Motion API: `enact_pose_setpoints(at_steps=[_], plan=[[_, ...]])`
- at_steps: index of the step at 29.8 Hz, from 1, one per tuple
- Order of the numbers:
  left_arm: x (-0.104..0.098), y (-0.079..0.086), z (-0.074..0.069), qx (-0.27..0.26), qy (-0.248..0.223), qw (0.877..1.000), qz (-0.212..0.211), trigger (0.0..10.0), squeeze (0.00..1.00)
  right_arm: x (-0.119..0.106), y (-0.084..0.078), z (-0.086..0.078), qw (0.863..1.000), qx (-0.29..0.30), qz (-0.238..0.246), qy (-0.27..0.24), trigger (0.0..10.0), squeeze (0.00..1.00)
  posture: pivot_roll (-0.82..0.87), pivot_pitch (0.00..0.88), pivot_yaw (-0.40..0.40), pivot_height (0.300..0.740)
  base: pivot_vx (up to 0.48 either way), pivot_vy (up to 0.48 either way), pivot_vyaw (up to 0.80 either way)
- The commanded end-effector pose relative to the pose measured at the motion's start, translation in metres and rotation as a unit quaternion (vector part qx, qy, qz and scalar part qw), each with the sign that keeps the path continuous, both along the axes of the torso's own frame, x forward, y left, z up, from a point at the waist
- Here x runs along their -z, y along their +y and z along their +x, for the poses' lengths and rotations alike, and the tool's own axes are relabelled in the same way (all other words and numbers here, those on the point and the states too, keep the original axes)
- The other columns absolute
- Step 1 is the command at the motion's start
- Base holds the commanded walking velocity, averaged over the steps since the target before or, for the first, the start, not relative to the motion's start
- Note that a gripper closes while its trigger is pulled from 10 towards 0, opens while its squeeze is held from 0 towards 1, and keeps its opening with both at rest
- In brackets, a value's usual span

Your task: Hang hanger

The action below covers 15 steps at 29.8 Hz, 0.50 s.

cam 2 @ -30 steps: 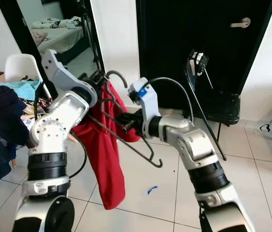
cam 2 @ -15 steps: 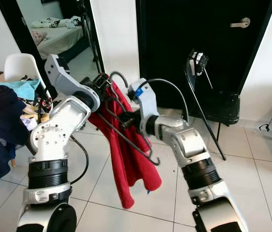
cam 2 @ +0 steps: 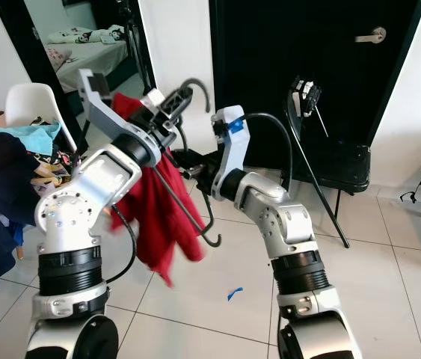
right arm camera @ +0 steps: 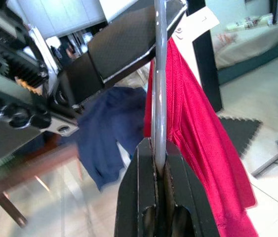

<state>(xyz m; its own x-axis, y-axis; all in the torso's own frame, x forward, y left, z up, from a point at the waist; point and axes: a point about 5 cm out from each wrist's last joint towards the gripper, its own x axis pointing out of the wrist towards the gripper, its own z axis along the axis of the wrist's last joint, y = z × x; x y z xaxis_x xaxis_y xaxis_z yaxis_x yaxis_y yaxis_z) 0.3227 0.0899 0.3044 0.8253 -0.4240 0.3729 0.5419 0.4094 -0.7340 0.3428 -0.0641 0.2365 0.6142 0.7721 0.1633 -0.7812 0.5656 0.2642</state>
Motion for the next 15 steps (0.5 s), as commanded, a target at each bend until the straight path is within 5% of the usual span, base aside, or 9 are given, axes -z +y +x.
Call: enact_pose_setpoints(at_steps=[1, 4, 6, 10, 11, 12, 13, 14, 15], plan=[[0.003, 0.004, 0.002, -0.006, 0.009, 1.0, 0.001, 10.0, 1.0, -0.024, -0.001, -0.002, 0.996, -0.007, 0.062, -0.057, 10.0, 0.0, -0.01, 0.0, 0.038, 0.74, 0.0, 0.0, 0.0], [-0.005, 0.027, 0.008, -0.053, -0.001, 0.999, -0.003, 10.0, 1.0, -0.033, -0.004, -0.002, 0.991, -0.006, 0.108, -0.074, 10.0, 0.0, 0.0, 0.0, 0.036, 0.74, 0.0, 0.0, 0.0], [-0.005, 0.027, 0.008, -0.053, -0.001, 0.999, -0.003, 10.0, 1.0, -0.033, -0.004, -0.002, 0.991, -0.006, 0.108, -0.074, 10.0, 0.0, 0.0, 0.0, 0.036, 0.74, 0.0, 0.0, 0.0], [-0.031, 0.1, 0.014, -0.208, -0.027, 0.977, -0.04, 10.0, 0.98, -0.043, -0.009, -0.002, 0.983, -0.005, 0.154, -0.095, 10.0, 0.0, 0.01, 0.0, 0.028, 0.74, 0.0, 0.0, 0.0], [-0.031, 0.1, 0.014, -0.208, -0.027, 0.977, -0.04, 10.0, 0.98, -0.043, -0.009, -0.002, 0.983, -0.005, 0.154, -0.095, 10.0, 0.0, 0.01, 0.0, 0.028, 0.74, 0.0, 0.0, 0.0], [-0.039, 0.119, 0.009, -0.248, -0.047, 0.966, -0.05, 10.0, 0.3, -0.046, -0.011, -0.002, 0.982, -0.005, 0.159, -0.1, 10.0, 0.0, 0.01, 0.0, 0.025, 0.74, 0.0, 0.0, 0.0], [-0.039, 0.119, 0.009, -0.248, -0.047, 0.966, -0.05, 10.0, 0.3, -0.046, -0.011, -0.002, 0.982, -0.005, 0.159, -0.1, 10.0, 0.0, 0.01, 0.0, 0.025, 0.74, 0.0, 0.0, 0.0], [-0.046, 0.134, 0.003, -0.279, -0.07, 0.956, -0.058, 10.0, 0.0, -0.048, -0.012, -0.002, 0.981, -0.005, 0.163, -0.104, 10.0, 0.0, 0.01, 0.0, 0.023, 0.74, 0.0, 0.0, 0.0], [-0.046, 0.134, 0.003, -0.279, -0.07, 0.956, -0.058, 10.0, 0.0, -0.048, -0.012, -0.002, 0.981, -0.005, 0.163, -0.104, 10.0, 0.0, 0.01, 0.0, 0.023, 0.74, 0.0, 0.0, 0.0]])
